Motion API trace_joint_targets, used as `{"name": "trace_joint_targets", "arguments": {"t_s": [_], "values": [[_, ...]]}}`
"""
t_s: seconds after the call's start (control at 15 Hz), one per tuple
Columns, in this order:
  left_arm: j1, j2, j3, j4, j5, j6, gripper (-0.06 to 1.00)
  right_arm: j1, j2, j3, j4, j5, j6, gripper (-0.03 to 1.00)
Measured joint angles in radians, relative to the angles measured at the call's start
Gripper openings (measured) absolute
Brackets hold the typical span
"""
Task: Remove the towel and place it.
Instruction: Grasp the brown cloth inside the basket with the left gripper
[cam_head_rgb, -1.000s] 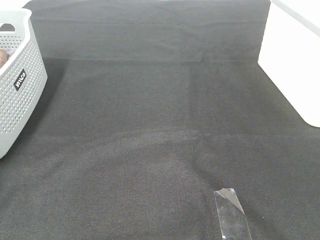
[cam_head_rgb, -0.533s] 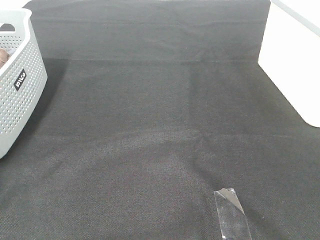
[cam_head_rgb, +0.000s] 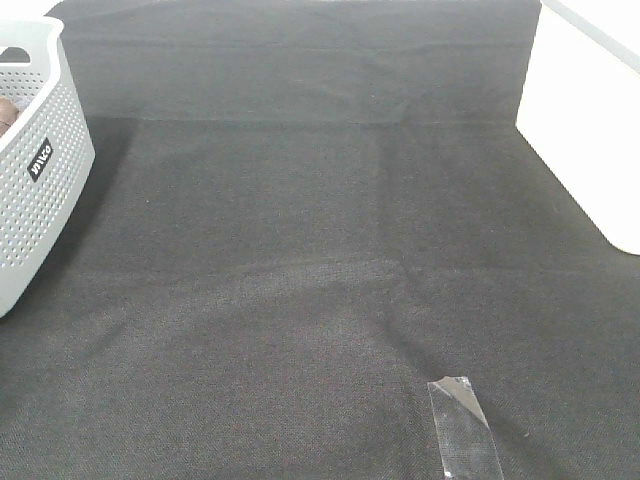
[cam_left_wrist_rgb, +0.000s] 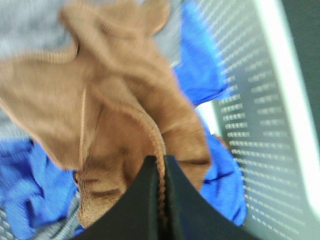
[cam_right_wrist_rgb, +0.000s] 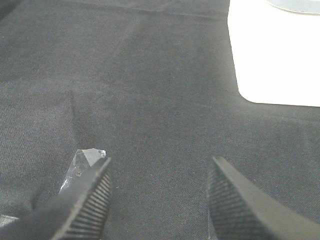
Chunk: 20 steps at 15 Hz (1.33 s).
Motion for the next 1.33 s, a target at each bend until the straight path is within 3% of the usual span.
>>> {"name": "trace_joint_targets", "arguments": {"t_s": [0.27,0.47,0.6,1.0,1.33], "values": [[-0.108,-0.115,0.0,0.037,-0.019,0.044,0.0,0.0,0.0,0.0,0.0,0.0,0.0,0.55],[-0.174,-0.174,-0.001,0.093,-0.145,-0.165,0.0,0.0,0.0,0.0,0.0,0.0,0.0,0.55],[-0.209,-0.19,-0.027,0.128,-0.173,-0.294,0.0,0.0,0.0,0.0,0.0,0.0,0.0,0.55],[-0.297,-0.207,-0.186,0.152,-0.174,-0.42,0.0,0.0,0.0,0.0,0.0,0.0,0.0,0.55],[-0.399,-0.207,-0.344,0.388,-0.2,-0.618,0.0,0.0,0.0,0.0,0.0,0.0,0.0,0.55]]}}
